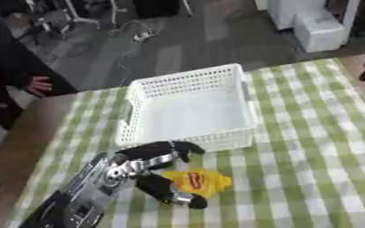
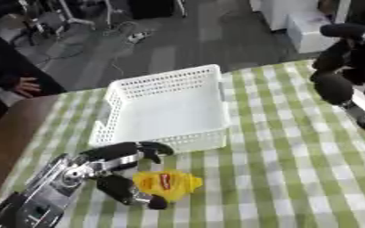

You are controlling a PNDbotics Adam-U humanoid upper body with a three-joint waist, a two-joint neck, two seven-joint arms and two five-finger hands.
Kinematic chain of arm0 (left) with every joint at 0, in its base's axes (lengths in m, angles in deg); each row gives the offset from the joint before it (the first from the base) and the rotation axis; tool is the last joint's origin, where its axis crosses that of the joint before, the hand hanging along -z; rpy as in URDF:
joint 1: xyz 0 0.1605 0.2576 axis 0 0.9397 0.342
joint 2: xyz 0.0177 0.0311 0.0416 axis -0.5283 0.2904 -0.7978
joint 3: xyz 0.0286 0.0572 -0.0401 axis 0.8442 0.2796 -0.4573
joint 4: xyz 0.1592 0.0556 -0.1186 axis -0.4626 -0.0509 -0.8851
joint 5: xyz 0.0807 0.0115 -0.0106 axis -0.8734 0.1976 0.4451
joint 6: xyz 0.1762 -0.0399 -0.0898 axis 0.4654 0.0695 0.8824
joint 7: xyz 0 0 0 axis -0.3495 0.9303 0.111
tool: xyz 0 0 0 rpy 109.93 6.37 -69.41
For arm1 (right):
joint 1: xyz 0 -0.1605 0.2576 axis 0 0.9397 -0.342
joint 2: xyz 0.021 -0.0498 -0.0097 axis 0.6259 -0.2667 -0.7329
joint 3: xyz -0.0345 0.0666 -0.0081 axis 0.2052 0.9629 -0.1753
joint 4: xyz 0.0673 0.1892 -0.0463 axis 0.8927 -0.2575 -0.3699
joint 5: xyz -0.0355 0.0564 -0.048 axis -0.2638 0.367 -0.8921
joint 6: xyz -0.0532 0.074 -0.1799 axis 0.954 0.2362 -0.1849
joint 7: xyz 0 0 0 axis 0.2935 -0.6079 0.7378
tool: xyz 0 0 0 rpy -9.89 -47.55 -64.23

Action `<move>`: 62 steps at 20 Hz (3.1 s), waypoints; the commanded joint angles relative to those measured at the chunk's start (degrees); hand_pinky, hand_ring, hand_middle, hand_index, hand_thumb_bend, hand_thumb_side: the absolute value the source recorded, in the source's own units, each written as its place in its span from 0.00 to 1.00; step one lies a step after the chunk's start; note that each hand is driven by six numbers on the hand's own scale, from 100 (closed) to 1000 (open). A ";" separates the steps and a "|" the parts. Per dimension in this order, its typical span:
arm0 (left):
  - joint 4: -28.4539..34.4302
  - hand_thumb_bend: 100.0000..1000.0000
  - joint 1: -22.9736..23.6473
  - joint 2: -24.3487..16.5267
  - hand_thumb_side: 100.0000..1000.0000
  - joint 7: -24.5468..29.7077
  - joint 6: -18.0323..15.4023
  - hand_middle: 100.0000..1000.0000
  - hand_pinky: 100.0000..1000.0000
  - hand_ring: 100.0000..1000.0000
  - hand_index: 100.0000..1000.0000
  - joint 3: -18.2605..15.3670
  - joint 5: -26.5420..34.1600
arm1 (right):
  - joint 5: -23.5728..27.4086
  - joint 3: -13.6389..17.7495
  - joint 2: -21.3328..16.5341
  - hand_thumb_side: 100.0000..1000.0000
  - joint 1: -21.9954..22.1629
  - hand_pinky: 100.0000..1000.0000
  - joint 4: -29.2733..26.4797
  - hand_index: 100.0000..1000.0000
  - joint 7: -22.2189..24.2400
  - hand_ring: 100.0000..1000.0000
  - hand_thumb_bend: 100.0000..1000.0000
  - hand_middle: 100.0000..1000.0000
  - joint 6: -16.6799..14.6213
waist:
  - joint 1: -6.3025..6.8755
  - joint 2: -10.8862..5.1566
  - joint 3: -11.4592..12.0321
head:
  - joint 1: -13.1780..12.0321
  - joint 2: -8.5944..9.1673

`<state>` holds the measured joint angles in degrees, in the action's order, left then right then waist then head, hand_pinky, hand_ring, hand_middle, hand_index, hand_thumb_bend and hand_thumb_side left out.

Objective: Pick up objects on the table and place them in the box.

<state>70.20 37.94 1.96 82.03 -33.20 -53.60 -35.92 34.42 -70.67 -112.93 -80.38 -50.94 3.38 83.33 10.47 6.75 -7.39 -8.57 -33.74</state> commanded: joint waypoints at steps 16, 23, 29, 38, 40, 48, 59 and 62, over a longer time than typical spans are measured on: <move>-3.13 0.64 -1.90 -0.14 0.80 -0.12 -0.64 0.96 0.87 0.84 1.00 -1.16 -2.17 | 0.18 0.17 -0.17 0.55 -1.21 0.28 -0.75 0.82 0.37 0.48 0.79 0.49 -0.03 | -0.35 -0.56 -0.15 | 0.04 0.21; -4.50 0.64 -2.49 0.01 0.81 -1.04 -1.48 0.97 0.88 0.85 1.00 -1.11 -3.29 | 0.16 0.18 -0.17 0.55 -1.22 0.28 -0.75 0.82 0.41 0.48 0.79 0.49 -0.02 | -0.35 -0.54 -0.15 | 0.08 0.22; -5.16 0.64 -2.69 0.03 0.81 -0.78 -1.93 0.97 0.88 0.85 1.00 -0.77 -3.87 | 0.11 0.15 -0.17 0.55 -1.22 0.28 -0.75 0.82 0.49 0.48 0.79 0.49 -0.03 | -0.36 -0.47 -0.16 | 0.05 0.14; -6.69 0.64 -2.68 0.49 0.81 -0.50 -2.25 0.97 0.89 0.86 1.00 -0.49 -4.75 | 0.08 0.15 -0.13 0.55 -1.29 0.28 -0.75 0.82 0.53 0.48 0.79 0.49 -0.06 | -0.38 -0.43 -0.22 | 0.08 0.14; -6.97 0.64 -2.66 0.59 0.81 -0.46 -2.33 0.97 0.89 0.86 1.00 -0.43 -4.92 | 0.08 0.15 -0.12 0.55 -1.30 0.28 -0.75 0.82 0.53 0.48 0.79 0.49 -0.06 | -0.38 -0.42 -0.23 | 0.08 0.14; -8.05 0.63 -2.51 1.00 0.80 -0.32 -2.61 0.97 0.89 0.86 1.00 -0.20 -5.73 | 0.04 0.12 -0.09 0.55 -1.33 0.28 -0.75 0.82 0.60 0.48 0.79 0.49 -0.07 | -0.42 -0.35 -0.27 | 0.12 0.08; -9.04 0.64 -2.52 1.25 0.78 -0.40 -3.16 0.98 0.90 0.86 1.00 -0.12 -7.10 | 0.05 0.07 -0.01 0.55 -1.47 0.28 -0.75 0.82 0.72 0.48 0.79 0.49 -0.10 | -0.37 -0.26 -0.40 | 0.14 0.02; -9.45 0.64 -2.45 1.27 0.78 -0.64 -3.28 0.98 0.90 0.86 1.00 -0.11 -7.65 | 0.02 0.05 -0.01 0.55 -1.50 0.28 -0.75 0.82 0.73 0.48 0.79 0.49 -0.09 | -0.32 -0.20 -0.43 | 0.21 0.01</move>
<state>60.33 35.95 3.94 81.55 -36.23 -53.55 -43.01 34.42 -70.70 -112.48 -80.84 -50.94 3.89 83.29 10.48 7.13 -7.83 -8.57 -33.74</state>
